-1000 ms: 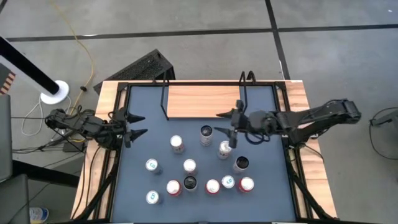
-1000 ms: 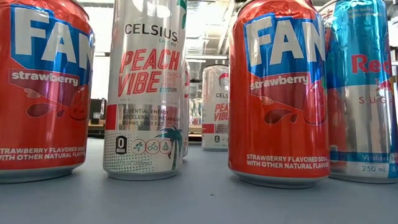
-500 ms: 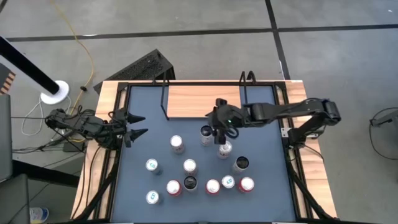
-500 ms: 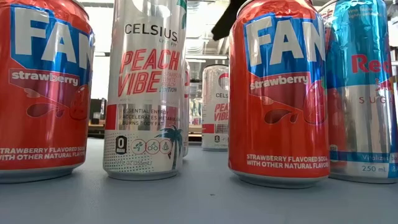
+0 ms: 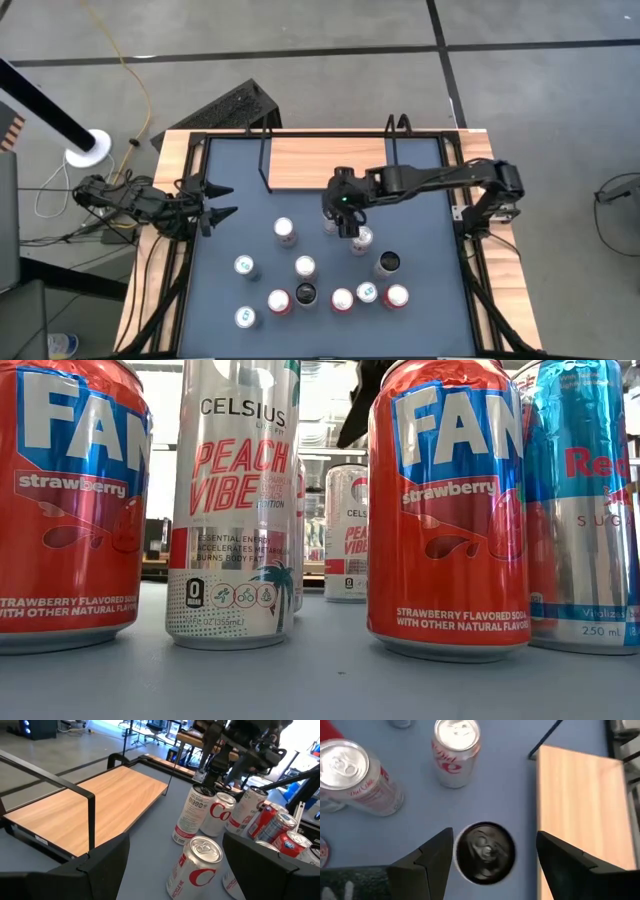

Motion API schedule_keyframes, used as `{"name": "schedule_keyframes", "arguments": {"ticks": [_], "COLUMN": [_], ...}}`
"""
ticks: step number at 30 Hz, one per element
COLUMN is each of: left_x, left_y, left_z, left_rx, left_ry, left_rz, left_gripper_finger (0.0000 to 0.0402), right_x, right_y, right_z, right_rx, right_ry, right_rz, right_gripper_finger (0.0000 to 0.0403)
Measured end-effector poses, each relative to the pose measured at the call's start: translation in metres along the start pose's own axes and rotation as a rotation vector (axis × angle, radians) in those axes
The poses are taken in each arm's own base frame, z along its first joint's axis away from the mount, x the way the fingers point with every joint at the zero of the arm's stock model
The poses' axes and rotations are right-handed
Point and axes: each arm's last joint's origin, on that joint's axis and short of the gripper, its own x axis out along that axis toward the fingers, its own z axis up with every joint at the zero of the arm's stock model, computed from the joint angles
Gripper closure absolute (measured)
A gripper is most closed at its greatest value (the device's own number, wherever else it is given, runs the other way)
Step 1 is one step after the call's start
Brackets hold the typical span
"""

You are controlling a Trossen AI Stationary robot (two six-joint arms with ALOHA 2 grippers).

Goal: Place canned beverage on shelf
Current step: Put the top white and pink soda can on the shelf

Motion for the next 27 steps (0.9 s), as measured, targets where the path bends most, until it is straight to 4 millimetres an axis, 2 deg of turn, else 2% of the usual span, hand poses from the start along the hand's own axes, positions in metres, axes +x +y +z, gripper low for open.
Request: {"name": "schedule_keyframes", "arguments": {"ticks": [7, 27], "left_x": [0.000, 0.000], "left_y": [0.000, 0.000], "left_z": [0.000, 0.000], "left_rx": [0.001, 0.001], "left_ry": [0.002, -0.001], "left_rz": [0.000, 0.008], "left_gripper_finger": [0.0090, 0.0090], "right_x": [0.018, 0.020], "right_y": [0.001, -0.008], "right_z": [-0.005, -0.007], "right_rx": [0.004, 0.025], "right_ry": [0.071, 0.076], "right_rz": [0.010, 0.049], "right_gripper_finger": [0.0131, 0.0129]}}
